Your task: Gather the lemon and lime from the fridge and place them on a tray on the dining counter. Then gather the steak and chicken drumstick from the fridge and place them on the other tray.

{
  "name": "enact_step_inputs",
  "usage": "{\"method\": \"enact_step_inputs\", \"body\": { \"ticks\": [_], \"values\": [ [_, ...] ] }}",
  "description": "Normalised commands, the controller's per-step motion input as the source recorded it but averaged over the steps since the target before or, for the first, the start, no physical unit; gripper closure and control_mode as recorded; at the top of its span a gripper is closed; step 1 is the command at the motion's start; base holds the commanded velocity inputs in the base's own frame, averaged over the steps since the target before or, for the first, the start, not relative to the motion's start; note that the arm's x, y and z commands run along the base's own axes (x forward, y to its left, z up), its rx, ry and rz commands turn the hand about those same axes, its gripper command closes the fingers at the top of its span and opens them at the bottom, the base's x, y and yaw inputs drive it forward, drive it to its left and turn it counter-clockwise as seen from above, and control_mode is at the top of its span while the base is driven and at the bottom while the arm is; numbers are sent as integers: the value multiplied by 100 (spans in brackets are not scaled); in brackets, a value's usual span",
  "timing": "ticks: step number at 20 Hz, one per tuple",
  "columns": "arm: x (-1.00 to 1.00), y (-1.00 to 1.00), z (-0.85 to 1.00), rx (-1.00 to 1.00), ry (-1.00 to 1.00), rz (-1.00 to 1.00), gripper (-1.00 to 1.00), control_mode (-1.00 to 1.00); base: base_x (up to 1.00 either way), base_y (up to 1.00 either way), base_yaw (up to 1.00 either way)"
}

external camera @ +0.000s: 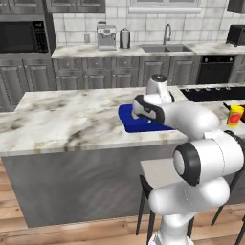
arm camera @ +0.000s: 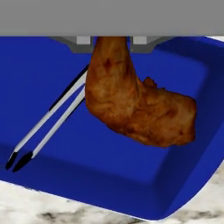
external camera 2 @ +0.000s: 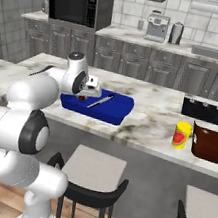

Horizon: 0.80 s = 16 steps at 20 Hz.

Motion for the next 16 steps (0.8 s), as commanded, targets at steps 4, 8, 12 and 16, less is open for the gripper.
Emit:
{"method": "enact_step_inputs", "body": {
  "ticks": [4,8,12,16],
  "values": [
    [25,1,-24,0,3,0,100,-100,0,0,0],
    [26,3,-28,0,2,0,100,-100,0,0,0],
    [26,2,-28,0,1,0,100,-100,0,0,0],
    [28,2,-29,0,1,0,100,-100,0,0,0]
  ]
}}
